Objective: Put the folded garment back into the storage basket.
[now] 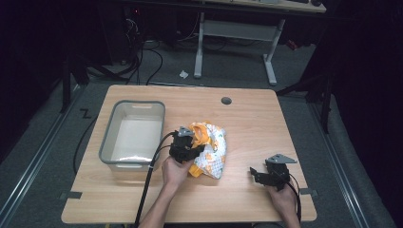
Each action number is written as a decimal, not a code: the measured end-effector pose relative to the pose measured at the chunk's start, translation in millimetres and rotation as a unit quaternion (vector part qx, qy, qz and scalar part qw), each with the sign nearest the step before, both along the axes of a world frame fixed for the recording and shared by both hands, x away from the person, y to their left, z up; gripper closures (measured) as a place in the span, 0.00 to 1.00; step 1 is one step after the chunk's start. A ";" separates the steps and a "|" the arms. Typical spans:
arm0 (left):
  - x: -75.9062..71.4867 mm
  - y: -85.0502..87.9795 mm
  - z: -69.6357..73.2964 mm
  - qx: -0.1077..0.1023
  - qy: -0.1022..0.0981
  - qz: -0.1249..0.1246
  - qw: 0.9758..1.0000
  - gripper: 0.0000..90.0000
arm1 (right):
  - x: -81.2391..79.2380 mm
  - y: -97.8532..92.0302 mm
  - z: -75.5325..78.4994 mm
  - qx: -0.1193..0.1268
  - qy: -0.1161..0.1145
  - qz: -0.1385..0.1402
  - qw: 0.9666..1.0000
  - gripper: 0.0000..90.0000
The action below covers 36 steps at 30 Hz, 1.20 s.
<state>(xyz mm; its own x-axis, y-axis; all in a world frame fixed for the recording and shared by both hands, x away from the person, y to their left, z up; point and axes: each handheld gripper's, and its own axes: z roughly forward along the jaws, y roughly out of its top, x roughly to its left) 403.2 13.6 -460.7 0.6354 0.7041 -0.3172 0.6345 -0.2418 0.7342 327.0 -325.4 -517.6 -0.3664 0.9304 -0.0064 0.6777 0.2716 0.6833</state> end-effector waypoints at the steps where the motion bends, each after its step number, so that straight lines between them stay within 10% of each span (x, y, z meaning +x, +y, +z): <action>1: -0.7 1.1 1.5 -0.001 -0.001 -0.001 1.000 0.84 | 0.0 0.0 0.0 0.000 0.000 0.000 1.000 0.27; 36: -12.1 34.5 30.6 -0.039 -0.026 0.018 0.999 0.84 | 0.0 -0.1 -0.1 0.000 0.000 0.000 1.000 0.27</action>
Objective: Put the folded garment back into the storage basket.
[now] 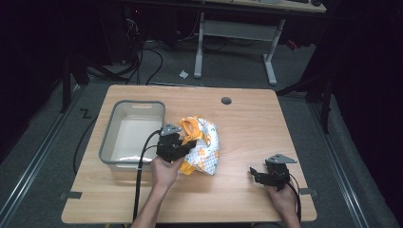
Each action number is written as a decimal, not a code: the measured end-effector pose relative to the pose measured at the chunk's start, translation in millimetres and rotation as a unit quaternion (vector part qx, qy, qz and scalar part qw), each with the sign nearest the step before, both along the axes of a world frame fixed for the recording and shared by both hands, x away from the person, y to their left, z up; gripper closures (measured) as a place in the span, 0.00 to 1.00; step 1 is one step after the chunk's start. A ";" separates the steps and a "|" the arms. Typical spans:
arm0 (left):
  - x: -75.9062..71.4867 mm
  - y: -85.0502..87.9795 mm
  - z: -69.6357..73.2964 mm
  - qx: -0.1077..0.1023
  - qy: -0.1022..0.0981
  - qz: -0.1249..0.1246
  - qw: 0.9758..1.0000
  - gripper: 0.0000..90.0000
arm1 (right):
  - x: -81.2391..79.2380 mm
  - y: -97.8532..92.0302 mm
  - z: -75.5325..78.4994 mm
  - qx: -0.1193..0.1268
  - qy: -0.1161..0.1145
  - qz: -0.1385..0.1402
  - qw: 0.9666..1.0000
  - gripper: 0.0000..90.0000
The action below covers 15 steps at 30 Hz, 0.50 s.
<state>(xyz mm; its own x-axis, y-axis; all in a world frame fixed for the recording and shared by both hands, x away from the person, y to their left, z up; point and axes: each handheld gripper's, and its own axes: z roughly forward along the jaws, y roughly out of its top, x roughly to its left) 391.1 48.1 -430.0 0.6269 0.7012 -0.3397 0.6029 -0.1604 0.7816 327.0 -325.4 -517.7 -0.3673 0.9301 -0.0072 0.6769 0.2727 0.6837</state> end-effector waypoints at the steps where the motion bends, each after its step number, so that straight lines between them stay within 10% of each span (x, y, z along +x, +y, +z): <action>1: 0.0 1.9 3.9 0.001 -0.005 0.001 1.000 0.84 | 0.0 0.0 0.0 0.000 0.000 0.000 1.000 0.27; 15: 2.7 19.8 22.5 -0.008 -0.015 0.014 1.000 0.84 | 0.0 0.0 0.0 0.000 0.000 0.000 1.000 0.27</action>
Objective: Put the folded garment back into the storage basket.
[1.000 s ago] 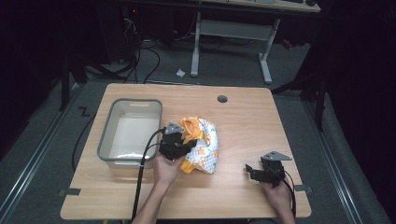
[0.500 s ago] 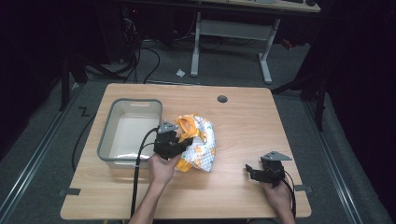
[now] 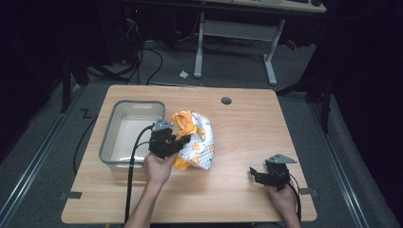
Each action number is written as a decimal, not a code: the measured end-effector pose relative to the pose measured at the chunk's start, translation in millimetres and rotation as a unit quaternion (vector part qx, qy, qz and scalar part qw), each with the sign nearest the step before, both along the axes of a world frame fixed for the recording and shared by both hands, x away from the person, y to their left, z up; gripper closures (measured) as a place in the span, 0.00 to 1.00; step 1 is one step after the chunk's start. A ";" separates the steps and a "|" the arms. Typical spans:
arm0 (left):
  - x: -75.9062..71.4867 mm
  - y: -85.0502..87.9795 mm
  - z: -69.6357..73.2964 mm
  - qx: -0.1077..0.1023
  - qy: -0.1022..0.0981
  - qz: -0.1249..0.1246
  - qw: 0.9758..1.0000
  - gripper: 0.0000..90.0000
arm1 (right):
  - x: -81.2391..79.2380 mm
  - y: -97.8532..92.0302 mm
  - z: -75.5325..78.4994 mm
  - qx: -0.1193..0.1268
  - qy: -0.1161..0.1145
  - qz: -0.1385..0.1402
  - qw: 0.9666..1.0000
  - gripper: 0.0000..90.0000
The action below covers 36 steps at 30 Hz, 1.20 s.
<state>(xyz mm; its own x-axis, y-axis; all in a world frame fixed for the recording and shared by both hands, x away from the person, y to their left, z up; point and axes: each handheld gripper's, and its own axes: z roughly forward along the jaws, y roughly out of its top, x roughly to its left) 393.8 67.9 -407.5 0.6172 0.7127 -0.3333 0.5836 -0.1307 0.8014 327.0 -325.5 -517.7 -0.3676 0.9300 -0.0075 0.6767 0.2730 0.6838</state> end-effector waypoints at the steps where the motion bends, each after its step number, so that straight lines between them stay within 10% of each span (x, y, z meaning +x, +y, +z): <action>1: 0.8 1.4 1.7 -0.001 -0.001 0.001 1.000 0.84 | 0.0 0.0 0.0 0.000 0.000 0.000 1.000 0.27; 36: 9.7 70.2 26.4 -0.021 -0.021 0.043 0.999 0.84 | 0.0 0.0 0.0 0.000 0.000 0.000 1.000 0.27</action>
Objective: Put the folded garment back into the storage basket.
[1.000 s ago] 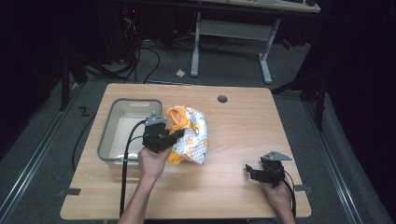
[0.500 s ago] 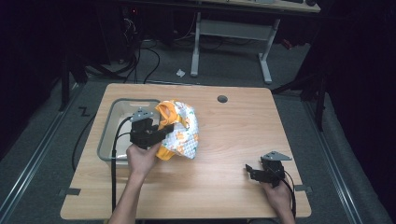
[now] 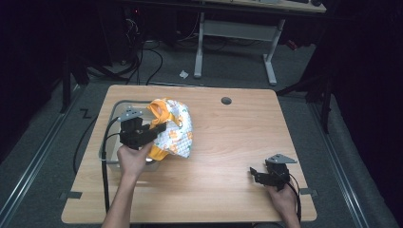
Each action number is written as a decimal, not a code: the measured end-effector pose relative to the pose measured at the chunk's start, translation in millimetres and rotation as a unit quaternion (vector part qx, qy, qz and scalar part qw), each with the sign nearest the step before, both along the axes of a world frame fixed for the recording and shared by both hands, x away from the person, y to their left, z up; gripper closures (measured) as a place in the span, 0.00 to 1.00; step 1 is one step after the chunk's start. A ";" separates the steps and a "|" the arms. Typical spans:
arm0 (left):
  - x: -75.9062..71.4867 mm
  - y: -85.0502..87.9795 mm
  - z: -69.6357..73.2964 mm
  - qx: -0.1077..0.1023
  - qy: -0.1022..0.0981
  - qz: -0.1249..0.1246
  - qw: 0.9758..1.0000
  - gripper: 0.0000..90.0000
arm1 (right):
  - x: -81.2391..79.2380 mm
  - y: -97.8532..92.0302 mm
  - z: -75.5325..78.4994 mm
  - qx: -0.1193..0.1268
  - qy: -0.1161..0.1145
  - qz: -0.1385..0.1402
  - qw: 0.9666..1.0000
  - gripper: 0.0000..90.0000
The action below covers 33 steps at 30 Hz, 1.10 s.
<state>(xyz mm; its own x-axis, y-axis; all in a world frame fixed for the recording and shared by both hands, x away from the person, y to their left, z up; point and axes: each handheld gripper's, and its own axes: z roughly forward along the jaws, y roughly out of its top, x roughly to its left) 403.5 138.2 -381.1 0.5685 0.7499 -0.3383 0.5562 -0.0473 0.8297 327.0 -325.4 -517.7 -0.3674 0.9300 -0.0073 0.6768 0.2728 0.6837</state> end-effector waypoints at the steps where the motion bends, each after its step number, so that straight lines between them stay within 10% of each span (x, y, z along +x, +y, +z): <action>1: 0.4 1.8 0.5 -0.002 0.000 0.001 1.000 0.84 | 0.0 0.0 0.0 0.000 0.000 0.000 1.000 0.27; 33: 5.1 48.4 2.9 0.000 -0.004 0.028 1.000 0.84 | 0.0 0.1 0.0 0.000 0.000 -0.001 1.000 0.27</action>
<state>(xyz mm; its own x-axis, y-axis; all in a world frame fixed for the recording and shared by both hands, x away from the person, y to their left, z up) 408.6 186.6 -378.2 0.5291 0.7801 -0.3340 0.5509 -0.0164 0.8344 327.0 -325.3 -517.6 -0.3661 0.9305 -0.0063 0.6778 0.2713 0.6834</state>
